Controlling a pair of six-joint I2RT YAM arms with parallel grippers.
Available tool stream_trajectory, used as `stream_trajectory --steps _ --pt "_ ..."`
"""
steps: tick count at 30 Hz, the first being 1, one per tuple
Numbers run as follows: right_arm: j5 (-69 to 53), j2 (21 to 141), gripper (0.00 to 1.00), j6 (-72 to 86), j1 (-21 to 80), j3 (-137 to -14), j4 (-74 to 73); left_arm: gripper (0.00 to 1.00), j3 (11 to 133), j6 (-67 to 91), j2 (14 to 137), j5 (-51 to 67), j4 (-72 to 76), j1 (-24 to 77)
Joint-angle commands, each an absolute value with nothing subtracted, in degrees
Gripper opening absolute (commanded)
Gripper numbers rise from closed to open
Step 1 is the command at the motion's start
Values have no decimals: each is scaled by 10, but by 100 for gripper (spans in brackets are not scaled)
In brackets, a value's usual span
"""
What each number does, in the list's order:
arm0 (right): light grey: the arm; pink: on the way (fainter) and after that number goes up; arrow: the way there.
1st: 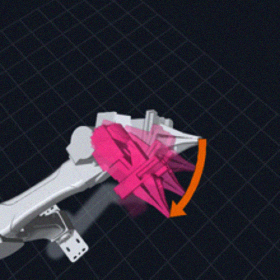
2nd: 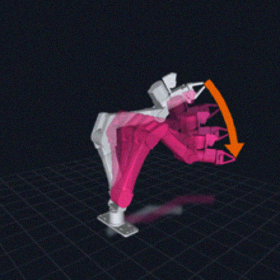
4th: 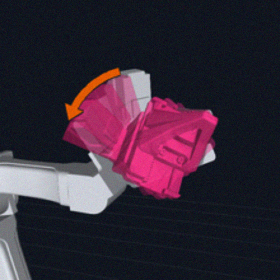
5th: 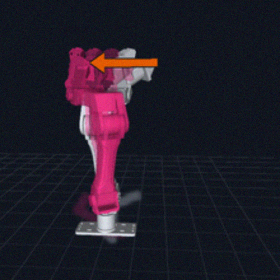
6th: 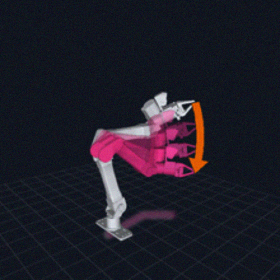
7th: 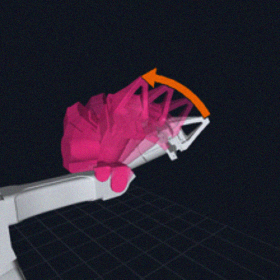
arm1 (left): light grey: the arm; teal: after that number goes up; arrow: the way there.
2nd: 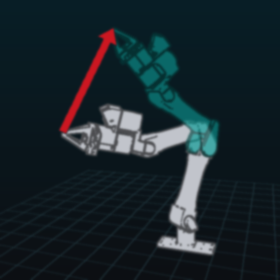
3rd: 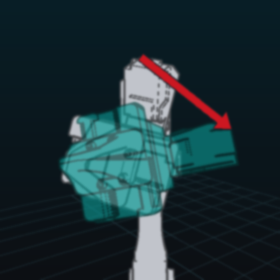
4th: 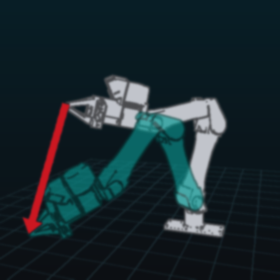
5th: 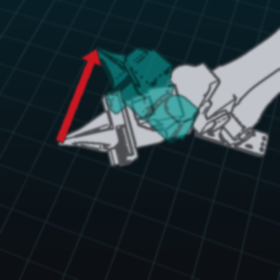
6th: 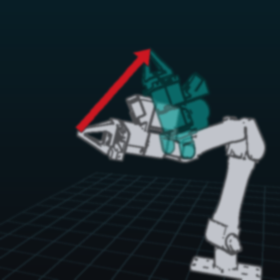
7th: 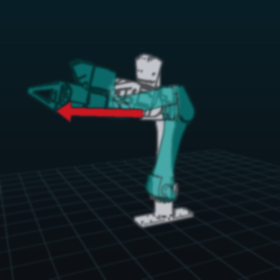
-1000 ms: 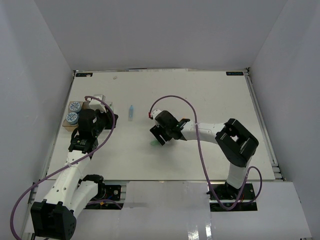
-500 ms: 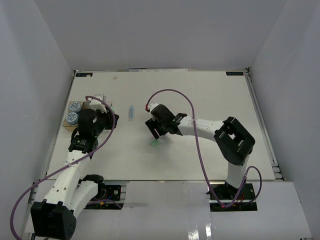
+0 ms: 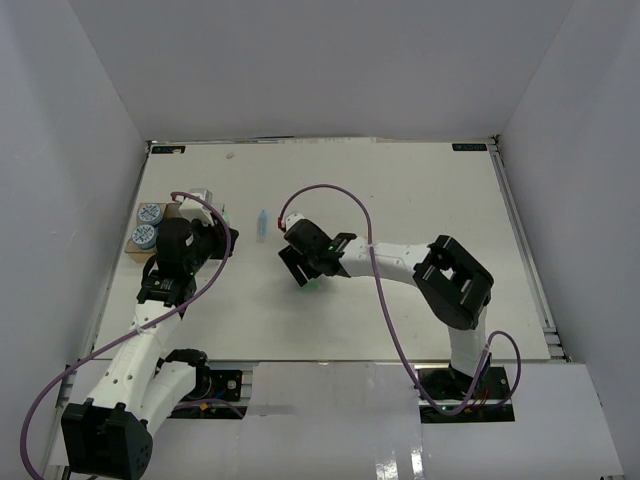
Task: Sort the stationery into containers
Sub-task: Move the pen cap to the center of the board.
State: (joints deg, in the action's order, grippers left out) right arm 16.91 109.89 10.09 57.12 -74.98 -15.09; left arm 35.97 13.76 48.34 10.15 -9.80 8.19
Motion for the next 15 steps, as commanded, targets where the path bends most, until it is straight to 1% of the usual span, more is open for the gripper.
stream_trajectory --steps 1,8,15 --pt "193 1111 76 99 579 -769 -163 2 360 136 482 113 -84 78" --pt "203 1117 76 91 590 -752 -170 3 359 135 480 113 -84 78" --pt "208 1081 76 83 596 -711 -170 3 360 135 481 115 -83 78"
